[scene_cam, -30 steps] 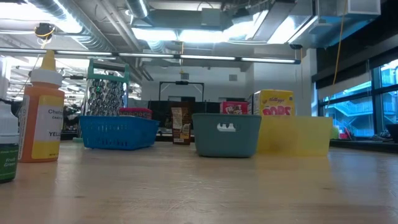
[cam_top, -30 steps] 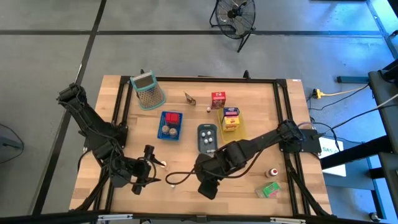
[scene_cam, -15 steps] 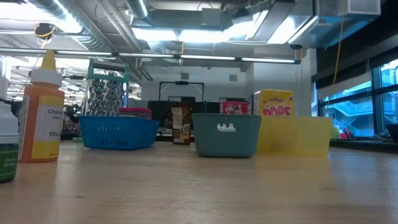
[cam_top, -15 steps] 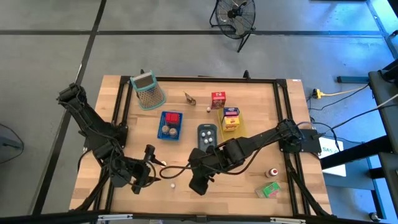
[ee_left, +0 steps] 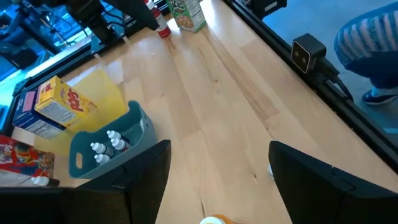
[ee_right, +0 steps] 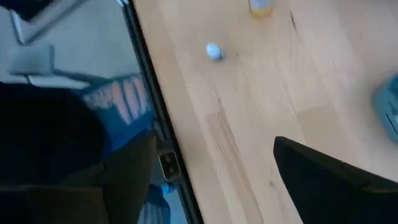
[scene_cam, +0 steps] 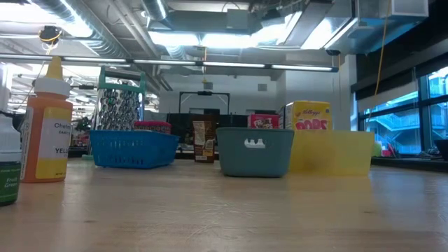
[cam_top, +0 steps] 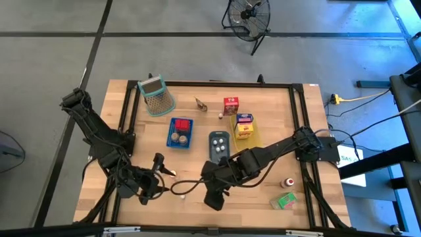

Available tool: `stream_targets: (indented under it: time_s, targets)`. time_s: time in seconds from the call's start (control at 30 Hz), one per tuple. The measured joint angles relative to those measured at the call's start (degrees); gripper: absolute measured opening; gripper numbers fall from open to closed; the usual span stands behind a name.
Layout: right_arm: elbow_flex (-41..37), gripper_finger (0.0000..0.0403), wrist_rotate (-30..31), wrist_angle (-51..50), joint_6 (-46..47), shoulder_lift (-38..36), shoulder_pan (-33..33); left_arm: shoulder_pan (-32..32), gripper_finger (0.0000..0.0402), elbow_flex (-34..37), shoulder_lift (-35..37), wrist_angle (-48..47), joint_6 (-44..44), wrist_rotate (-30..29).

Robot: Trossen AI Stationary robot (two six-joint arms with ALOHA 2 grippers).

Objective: Pick & Place Kitchen Items
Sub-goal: Put the green cereal box into the yellow bin

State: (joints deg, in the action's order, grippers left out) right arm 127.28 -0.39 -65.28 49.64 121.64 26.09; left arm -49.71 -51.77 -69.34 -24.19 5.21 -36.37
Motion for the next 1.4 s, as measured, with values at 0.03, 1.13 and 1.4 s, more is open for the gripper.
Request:
stream_targets:
  time_s: [0.03,1.13,1.4]
  targets:
    - [0.0,0.0329,-0.28,-1.73,-0.3,0.0,0.0,0.0,0.0267,0.0,0.0,0.0,-0.4,-0.01]
    - [1.77,0.0329,5.4,-24.73,-13.4,-11.49,21.15,0.72,0.0265,0.0,0.0,-0.02,4.47,0.06]
    - [1.75,0.0329,6.64,-24.73,-14.12,-12.86,23.84,0.72,0.0267,0.0,0.0,-0.02,5.14,0.04]
